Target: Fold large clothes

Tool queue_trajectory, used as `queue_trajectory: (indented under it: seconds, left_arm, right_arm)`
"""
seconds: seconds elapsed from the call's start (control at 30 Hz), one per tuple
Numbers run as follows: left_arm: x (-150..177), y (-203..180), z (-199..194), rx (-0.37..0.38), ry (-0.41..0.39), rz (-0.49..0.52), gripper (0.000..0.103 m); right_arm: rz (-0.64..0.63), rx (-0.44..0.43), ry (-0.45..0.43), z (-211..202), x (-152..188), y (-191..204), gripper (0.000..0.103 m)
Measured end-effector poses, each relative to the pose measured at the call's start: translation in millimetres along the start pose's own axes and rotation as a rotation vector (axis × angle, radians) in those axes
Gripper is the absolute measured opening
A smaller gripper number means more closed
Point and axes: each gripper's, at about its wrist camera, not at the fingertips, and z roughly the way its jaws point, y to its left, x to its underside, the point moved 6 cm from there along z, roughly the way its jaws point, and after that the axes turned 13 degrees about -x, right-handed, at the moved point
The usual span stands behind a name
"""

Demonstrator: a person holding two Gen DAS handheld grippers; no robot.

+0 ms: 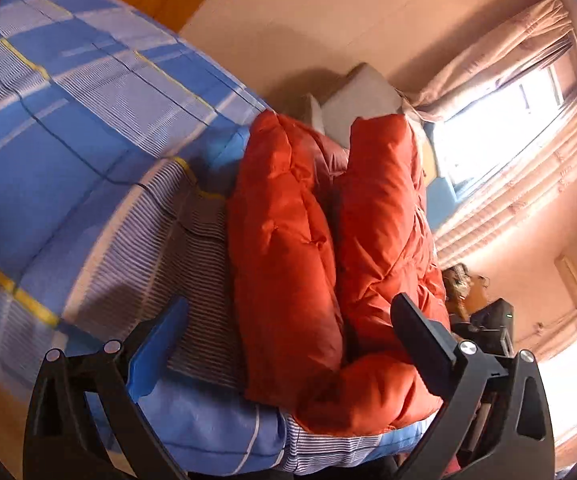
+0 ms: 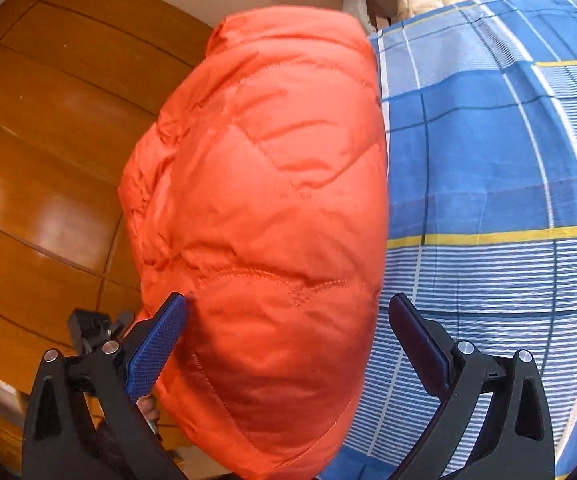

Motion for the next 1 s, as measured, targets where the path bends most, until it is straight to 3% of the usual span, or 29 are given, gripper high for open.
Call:
queue_trajectory:
  seconds: [0.17, 0.33, 0.5, 0.53, 0.63, 0.7, 0.8, 1.0]
  left_arm:
    - [-6.2, -1.4, 16.9, 0.055, 0.047, 0.048, 0.096]
    - [-10.7, -11.3, 37.0, 0.149, 0.125, 0.125, 0.070]
    - [-11.1, -20.8, 50.2, 0.198, 0.163, 0.172, 0.055]
    - [-10.4, -22.7, 51.4, 0.207, 0.163, 0.182, 0.051]
    - [-10.8, -25.8, 49.0, 0.243, 0.157, 0.188, 0.036]
    - [-10.6, -31.9, 44.1, 0.253, 0.142, 0.203, 0.033]
    - [-11.4, -40.5, 41.5, 0.265, 0.126, 0.209, 0.030]
    - [-16.6, -62.6, 41.4, 0.294, 0.092, 0.228, 0.028]
  right_arm:
    - [0.034, -0.033, 0.004, 14.7, 3.7, -8.6, 0.100]
    - [0.060, -0.063, 0.000, 24.9, 5.7, -13.6, 0.100]
    - [0.032, -0.051, 0.005, 36.0, 10.6, -7.8, 0.099]
    - [-0.003, -0.027, 0.014, 39.9, 11.5, -1.8, 0.096]
    - [-0.086, 0.039, 0.011, 38.7, 13.2, 11.1, 0.077]
    - [-0.131, 0.067, 0.001, 36.3, 13.6, 19.2, 0.062]
    - [-0.178, 0.092, -0.019, 33.7, 13.9, 29.2, 0.050]
    - [-0.259, 0.107, -0.056, 20.0, 17.5, 48.7, 0.040]
